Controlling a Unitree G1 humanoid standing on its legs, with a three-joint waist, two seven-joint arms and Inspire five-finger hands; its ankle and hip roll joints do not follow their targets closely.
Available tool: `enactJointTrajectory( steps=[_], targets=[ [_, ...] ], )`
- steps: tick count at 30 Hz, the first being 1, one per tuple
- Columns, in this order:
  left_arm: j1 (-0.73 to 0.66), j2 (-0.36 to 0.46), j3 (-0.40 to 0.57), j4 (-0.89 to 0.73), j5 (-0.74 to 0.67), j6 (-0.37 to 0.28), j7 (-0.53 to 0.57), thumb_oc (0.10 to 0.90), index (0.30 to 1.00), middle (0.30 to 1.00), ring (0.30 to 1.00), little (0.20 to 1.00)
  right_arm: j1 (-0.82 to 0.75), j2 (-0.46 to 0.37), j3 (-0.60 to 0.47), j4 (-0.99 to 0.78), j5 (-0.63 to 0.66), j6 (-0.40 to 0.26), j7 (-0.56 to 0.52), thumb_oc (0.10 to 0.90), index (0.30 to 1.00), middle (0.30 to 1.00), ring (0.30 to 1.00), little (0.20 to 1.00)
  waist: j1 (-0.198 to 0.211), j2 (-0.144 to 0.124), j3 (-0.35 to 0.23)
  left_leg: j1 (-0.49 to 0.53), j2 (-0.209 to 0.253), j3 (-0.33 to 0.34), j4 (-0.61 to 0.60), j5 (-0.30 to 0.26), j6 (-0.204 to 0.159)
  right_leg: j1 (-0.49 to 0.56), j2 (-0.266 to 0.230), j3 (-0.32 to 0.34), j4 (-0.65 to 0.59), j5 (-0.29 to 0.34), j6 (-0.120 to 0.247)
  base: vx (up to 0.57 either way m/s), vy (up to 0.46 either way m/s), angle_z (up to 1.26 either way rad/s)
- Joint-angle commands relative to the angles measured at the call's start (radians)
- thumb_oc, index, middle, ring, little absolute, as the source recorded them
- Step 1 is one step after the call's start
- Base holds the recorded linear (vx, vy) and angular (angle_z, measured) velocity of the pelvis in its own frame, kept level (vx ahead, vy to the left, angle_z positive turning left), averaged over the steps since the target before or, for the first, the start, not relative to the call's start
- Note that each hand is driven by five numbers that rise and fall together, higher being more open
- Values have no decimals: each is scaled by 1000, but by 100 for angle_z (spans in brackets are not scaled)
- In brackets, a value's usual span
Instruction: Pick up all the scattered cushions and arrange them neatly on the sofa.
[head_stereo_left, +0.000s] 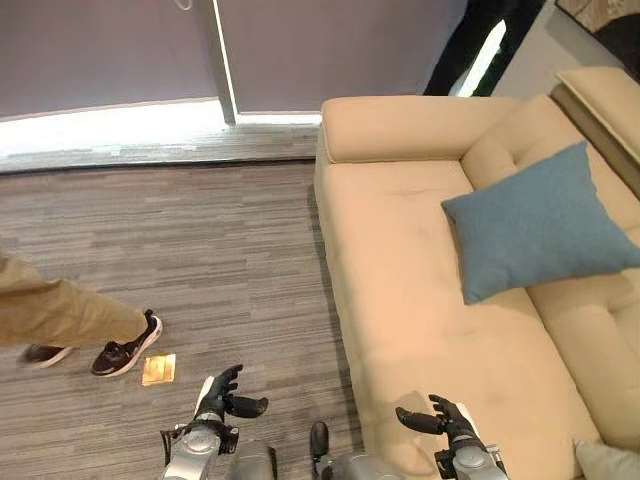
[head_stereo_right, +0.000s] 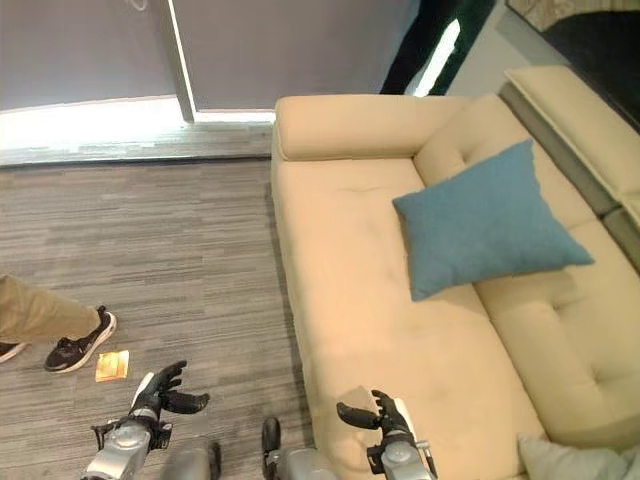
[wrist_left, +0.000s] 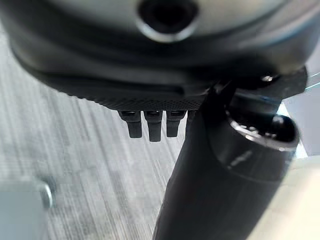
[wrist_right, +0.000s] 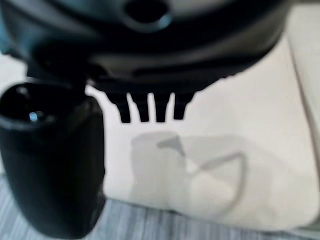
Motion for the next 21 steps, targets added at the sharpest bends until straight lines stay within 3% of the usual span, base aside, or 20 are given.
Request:
enactJointTrajectory(
  steps=[1, 6, 8, 10, 11, 15, 17, 21],
  targets=[
    [18, 49, 22, -80, 13, -40, 5, 800, 900, 900, 900, 900, 41, -44, 4, -19, 17, -23, -28, 800, 900, 900, 900, 900, 9, 5, -37, -11, -16, -3, -78, 104, 17, 32, -61, 72, 98, -132, 134, 370, 182, -27],
    [32, 50, 31, -55, 33, -38, 5, 800, 900, 900, 900, 900, 48, -20, 2, -4, -17, -16, -17, 800, 900, 900, 900, 900, 17, 4, -67, 37, -45, -3, -110, 83, 37, 51, -100, 95, 160, -144, 167, 308, 221, -36],
    [33, 54, 34, -51, 37, -37, 8, 800, 900, 900, 900, 900, 47, -4, 4, 6, -20, -13, -10, 800, 900, 900, 900, 900, 20, 0, -75, 67, -51, 22, -123, 67, 59, 25, -121, 99, 243, -109, 187, 263, 229, -23],
    [31, 67, 37, -47, 39, -38, 10, 800, 900, 900, 900, 900, 35, 9, 15, 16, -28, -8, -2, 800, 900, 900, 900, 900, 20, 4, -65, 110, -54, 52, -143, 54, 88, -31, -145, 91, 375, -20, 204, 235, 259, -34],
    [25, 79, 41, -43, 40, -40, 18, 800, 900, 900, 900, 900, 24, 17, 27, 13, -35, -13, -7, 800, 900, 900, 900, 900, 24, 16, -58, 147, -43, 80, -165, 44, 98, -72, -170, 35, 454, 16, 207, 203, 216, -41],
    [23, 76, 42, -36, 34, -40, 18, 800, 900, 900, 900, 900, 14, 16, 32, 17, -45, -10, -4, 800, 900, 900, 900, 900, 19, 23, -60, 211, -45, 98, -202, 25, 104, -111, -176, -26, 446, 3, 195, 241, 130, -35],
    [26, 69, 43, -28, 27, -42, 15, 800, 900, 900, 900, 900, 9, 12, 31, 20, -47, -11, -5, 800, 900, 900, 900, 900, 9, 23, -65, 250, -50, 109, -222, 4, 103, -138, -153, -64, 374, -28, 190, 303, 89, -25],
    [24, 57, 41, -9, 19, -42, 17, 800, 900, 900, 900, 900, 1, 2, 39, 26, -57, -7, -6, 800, 900, 900, 900, 900, -11, 16, -53, 313, -75, 118, -217, -43, 107, -222, -123, -143, 213, 16, 201, 246, 46, -43]
  ],
)
